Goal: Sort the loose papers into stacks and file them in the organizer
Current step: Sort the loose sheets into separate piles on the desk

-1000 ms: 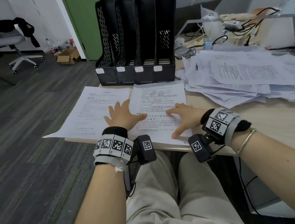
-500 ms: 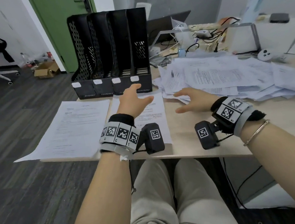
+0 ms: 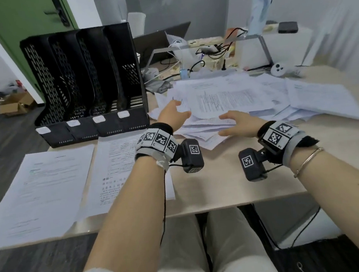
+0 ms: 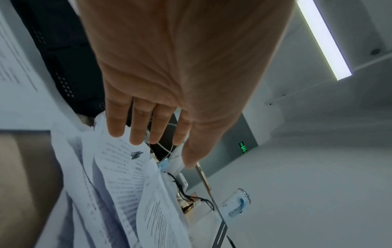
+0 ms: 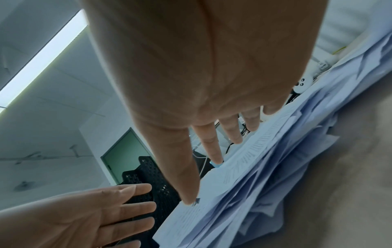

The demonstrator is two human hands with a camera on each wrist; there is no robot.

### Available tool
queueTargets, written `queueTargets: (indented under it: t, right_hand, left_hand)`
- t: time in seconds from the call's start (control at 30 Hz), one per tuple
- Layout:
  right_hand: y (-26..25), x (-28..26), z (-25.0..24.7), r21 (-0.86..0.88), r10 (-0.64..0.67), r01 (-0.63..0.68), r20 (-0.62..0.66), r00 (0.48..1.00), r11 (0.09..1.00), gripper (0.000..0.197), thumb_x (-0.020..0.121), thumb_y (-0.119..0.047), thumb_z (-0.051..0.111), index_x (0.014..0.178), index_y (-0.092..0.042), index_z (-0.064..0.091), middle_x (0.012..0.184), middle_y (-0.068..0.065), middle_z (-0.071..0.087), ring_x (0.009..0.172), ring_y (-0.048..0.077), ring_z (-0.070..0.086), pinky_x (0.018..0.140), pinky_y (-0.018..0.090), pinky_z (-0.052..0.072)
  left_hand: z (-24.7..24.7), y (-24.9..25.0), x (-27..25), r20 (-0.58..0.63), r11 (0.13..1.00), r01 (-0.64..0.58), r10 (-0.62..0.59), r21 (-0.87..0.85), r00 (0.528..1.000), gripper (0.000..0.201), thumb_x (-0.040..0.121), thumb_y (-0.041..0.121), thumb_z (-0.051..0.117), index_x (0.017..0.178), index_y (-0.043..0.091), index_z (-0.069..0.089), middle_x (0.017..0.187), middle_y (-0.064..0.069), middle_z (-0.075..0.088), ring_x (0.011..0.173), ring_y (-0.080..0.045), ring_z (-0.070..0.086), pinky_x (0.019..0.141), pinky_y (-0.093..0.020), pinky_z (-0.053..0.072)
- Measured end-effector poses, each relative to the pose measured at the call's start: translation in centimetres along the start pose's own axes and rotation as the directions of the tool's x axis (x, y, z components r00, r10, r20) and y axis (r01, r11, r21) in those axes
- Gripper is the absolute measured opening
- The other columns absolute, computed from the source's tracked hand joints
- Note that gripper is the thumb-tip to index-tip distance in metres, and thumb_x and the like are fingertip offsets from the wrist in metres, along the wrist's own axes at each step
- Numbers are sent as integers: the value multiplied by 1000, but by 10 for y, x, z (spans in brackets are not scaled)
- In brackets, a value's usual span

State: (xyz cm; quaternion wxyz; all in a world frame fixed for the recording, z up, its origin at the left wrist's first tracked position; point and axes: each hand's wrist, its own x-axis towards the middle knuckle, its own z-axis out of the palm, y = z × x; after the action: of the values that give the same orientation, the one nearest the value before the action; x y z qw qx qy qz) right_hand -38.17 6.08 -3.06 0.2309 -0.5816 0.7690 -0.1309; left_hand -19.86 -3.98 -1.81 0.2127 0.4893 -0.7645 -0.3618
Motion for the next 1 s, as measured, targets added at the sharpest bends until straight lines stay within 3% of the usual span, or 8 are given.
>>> queueTargets:
  t: [0.23, 0.43, 0.57, 0.63, 0.77, 0.83, 0.93, 1.0]
  right_hand:
    - [22, 4, 7, -121, 84, -58, 216, 973, 991, 68, 90, -47, 55, 148, -22, 28, 158, 1, 18, 143, 19, 21, 114, 32, 15]
    - [33, 7, 9, -78, 62, -45, 227, 972, 996, 68, 90, -47, 54, 149, -24, 26, 159, 2, 11, 146, 17, 10, 116, 32, 8]
    - [38, 9, 11, -61, 57, -44, 232, 971, 997, 69, 90, -47, 55, 149, -25, 25, 159, 2, 10, 146, 16, 8, 116, 34, 7]
    - [41, 10, 12, -52, 66, -56, 224, 972, 997, 72, 89, -48, 56, 149, -25, 23, 159, 2, 10, 146, 17, 11, 116, 35, 9]
    - [41, 12, 12, 57, 67, -80, 191, 979, 995, 87, 87, -44, 61, 151, -22, 8, 158, 2, 18, 142, 20, 26, 115, 34, 20]
    - [41, 12, 11, 138, 74, -98, 172, 982, 986, 93, 86, -43, 63, 151, -25, 1, 158, 4, 17, 143, 20, 24, 116, 35, 21]
    - [42, 11, 11, 169, 81, -106, 149, 985, 980, 94, 85, -43, 65, 151, -26, -1, 158, 4, 17, 143, 21, 24, 116, 35, 22]
    - [42, 10, 9, 175, 76, -100, 140, 987, 980, 90, 86, -42, 64, 152, -24, 5, 158, 2, 18, 143, 19, 24, 116, 33, 21]
  left_hand:
    - [30, 6, 38, 69, 999, -6, 2, 49, 998, 48, 97, 25, 49, 141, 13, 38, 146, -7, 41, 130, -22, 42, 101, -27, 34]
    - [48, 5, 52, 111, 996, 58, -65, 62, 992, 42, 101, 22, 38, 139, 4, 42, 145, -12, 42, 133, -26, 40, 107, -30, 30]
    - [55, 4, 57, 36, 992, 107, -110, 59, 993, 32, 98, 12, 38, 101, -13, 58, 101, -28, 59, 109, -40, 57, 84, -35, 44]
    - [55, 3, 57, -25, 993, 117, -116, 11, 993, 33, 97, 13, 44, 101, -15, 61, 107, -31, 63, 102, -39, 61, 84, -37, 47]
    - [52, 1, 52, -181, 996, 71, -79, -48, 980, 20, 90, 8, 55, 99, 4, 72, 108, -13, 69, 101, -29, 64, 92, -30, 48]
    - [52, 1, 49, -145, 993, 94, -105, -78, 984, 27, 88, -1, 49, 98, 10, 72, 111, -11, 67, 102, -28, 63, 91, -32, 51]
    - [54, 5, 43, 69, 981, 174, -169, -86, 983, 35, 86, -8, 46, 109, 8, 66, 115, -15, 62, 88, -27, 62, 67, -31, 58]
    - [55, 8, 38, 154, 969, 216, -197, -121, 968, 35, 88, -11, 44, 115, 4, 62, 118, -17, 58, 84, -28, 62, 68, -35, 59]
